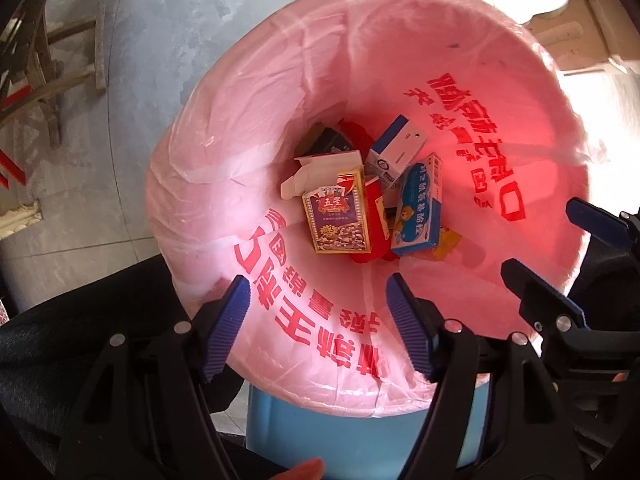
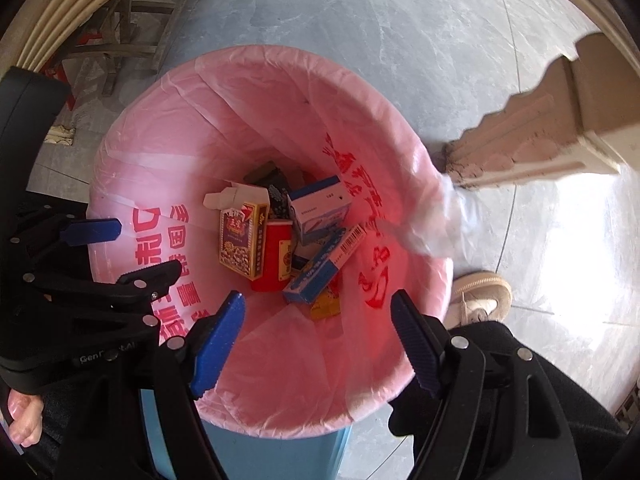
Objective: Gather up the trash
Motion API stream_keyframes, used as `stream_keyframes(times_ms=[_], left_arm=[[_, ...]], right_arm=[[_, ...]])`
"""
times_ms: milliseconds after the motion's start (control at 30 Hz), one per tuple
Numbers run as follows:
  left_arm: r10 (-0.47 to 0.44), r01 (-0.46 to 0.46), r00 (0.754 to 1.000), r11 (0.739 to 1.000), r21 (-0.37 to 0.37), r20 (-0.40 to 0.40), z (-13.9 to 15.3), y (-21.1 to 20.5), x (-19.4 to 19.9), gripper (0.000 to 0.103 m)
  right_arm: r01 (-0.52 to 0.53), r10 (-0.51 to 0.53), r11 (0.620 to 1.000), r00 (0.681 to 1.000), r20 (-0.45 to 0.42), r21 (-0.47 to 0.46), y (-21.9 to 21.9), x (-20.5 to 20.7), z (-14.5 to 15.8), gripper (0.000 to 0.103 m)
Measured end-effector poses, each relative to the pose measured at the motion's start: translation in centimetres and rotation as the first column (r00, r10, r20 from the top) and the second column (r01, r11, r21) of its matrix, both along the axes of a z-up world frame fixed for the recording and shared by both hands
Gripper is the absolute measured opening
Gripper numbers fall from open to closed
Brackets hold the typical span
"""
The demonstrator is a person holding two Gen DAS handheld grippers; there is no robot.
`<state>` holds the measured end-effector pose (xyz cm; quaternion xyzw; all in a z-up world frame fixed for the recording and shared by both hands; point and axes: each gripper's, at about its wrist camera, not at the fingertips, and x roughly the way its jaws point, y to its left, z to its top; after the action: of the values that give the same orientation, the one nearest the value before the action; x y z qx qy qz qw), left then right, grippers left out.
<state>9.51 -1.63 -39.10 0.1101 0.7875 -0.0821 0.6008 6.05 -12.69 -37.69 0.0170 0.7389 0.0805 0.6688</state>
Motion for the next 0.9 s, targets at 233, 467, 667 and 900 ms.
stream_keyframes(times_ms=[233,467,667,900], left_arm=[[-0.053,0.051,0.993,0.999,0.018,0.101,2.8,-1.1,-0.9,0.069],[-0.044,0.037,0.955,0.999,0.032,0.294,7.8,-1.6,-2.2,0.07],[-0.04,0.03,0.888,0.999,0.029,0.458,12.9,-2.5,-3.1,0.071],[0.04,-0.007,0.778,0.998,-0.055,0.627,21.1,-2.1,-3.8,0.08]], right_arm=[[0.024,-0.018,0.998,0.994,0.106,-0.056,-0.7,-1.8,4.0,0.075],[0.085,-0.056,0.991,0.962,0.268,-0.099,-1.7,-3.8,9.0,0.079],[0.122,-0.019,0.972,0.895,0.445,-0.202,-1.7,-5.5,14.7,0.08],[0.207,-0.092,0.972,0.772,0.629,-0.113,-3.1,-7.5,22.4,0.085]])
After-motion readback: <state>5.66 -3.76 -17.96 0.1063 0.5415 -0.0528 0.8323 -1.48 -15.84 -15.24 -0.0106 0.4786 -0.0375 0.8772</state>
